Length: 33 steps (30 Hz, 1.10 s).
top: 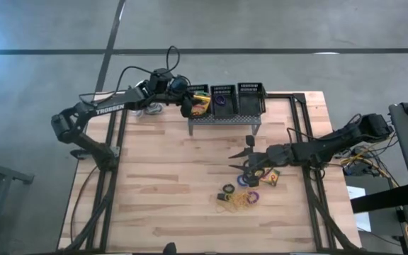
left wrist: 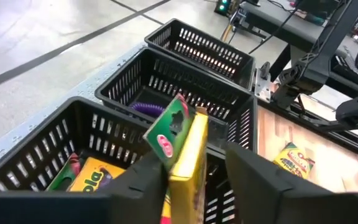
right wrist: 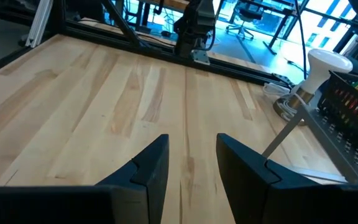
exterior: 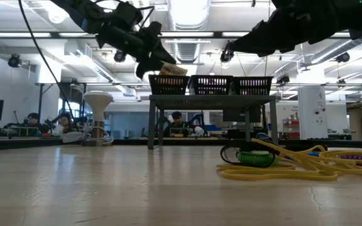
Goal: Pick & Place Office Desk Supplies
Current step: Put the yellow crayon box into the left black bin on the shelf
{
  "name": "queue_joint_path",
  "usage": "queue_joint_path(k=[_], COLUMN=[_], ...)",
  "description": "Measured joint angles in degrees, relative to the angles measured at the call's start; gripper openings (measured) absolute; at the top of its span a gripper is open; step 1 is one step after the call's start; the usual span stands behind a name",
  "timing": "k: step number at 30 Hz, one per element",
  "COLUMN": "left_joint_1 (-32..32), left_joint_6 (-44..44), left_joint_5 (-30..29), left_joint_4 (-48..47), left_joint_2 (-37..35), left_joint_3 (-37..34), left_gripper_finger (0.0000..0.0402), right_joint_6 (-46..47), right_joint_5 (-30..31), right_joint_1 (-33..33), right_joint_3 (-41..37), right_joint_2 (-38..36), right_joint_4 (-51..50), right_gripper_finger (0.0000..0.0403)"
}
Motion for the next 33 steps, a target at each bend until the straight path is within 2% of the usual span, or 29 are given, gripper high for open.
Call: queue_joint_path(k=[4,8,11,19,25,33], left_joint_1=[-0.1,-0.1,-0.1,-0.1,-0.2,-0.2], left_joint_6=[2.5,3.0,3.0,2.9,-1.2,-3.0], left_joint_5=[0.0,0.0,0.0,-0.6,-1.8,-6.3], left_joint_4=[-0.1,-0.1,-0.2,-0.2,1.5,2.7], left_joint_2=[0.0,-0.1,-0.2,-0.2,-0.5,-0.7], left_joint_3=[0.0,0.0,0.3,0.5,1.2,-0.6], left_gripper_finger=[0.0199,0.0186,0.0151,0.0019,0.0019,0.0019], right_joint_6=[0.0,0.0,0.0,0.0,0.4,1.1], right_joint_5=[0.0,0.0,0.0,0.0,0.0,0.0], right_joint_1=[0.0,0.0,0.0,0.0,0.0,0.0], right_joint_3=[0.0,-0.1,-0.2,-0.3,-0.4,-0.5], right_joint_2=[0.0,0.0,0.0,0.0,0.0,0.0], right_joint_4=[0.0,0.0,0.0,0.0,0.0,-0.4], right_gripper_finger=[0.0127,0.0127,0.0127,0.0128,0.0128,0.0128])
